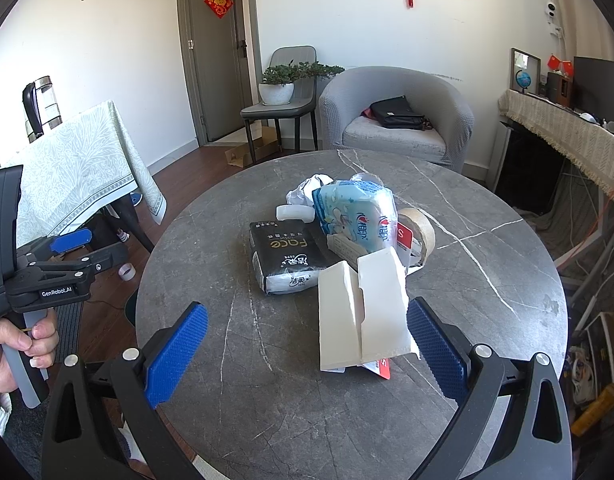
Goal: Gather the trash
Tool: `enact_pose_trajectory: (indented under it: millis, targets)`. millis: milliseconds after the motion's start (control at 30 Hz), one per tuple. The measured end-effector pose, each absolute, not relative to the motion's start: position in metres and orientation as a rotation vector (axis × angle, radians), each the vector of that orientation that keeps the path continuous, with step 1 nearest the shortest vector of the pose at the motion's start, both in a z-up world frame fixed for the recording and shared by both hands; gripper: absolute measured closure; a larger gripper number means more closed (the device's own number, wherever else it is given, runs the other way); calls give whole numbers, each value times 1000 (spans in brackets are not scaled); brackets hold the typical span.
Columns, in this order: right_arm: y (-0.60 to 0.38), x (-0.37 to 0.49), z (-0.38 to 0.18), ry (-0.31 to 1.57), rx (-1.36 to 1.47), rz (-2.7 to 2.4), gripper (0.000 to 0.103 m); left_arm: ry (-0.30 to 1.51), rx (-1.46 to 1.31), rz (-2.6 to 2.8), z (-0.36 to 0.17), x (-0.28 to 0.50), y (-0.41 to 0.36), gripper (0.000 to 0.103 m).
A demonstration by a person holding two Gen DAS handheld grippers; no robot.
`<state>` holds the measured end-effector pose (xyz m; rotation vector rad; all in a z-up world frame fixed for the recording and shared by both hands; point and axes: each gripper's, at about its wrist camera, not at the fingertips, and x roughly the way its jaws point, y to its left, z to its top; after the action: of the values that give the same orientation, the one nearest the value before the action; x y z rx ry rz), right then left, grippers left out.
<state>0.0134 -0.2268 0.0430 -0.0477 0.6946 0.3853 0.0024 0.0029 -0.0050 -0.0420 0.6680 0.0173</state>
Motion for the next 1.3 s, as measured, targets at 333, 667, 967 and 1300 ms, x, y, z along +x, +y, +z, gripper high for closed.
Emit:
enact_pose_trajectory:
  millis: [333, 667, 967, 1300]
  targets:
    - [-233, 20, 43, 713, -4, 377, 13, 628, -32, -22, 7, -1, -1, 4]
    - [-262, 31, 40, 717, 37, 309, 17, 561, 8, -127, 18, 3, -22, 4]
    - [-267, 53, 28, 784, 15, 307, 17, 585, -25, -191, 12, 28, -36, 4]
    - [-265, 71, 15, 873, -3, 378, 56, 597, -81, -298, 12, 44, -44, 4]
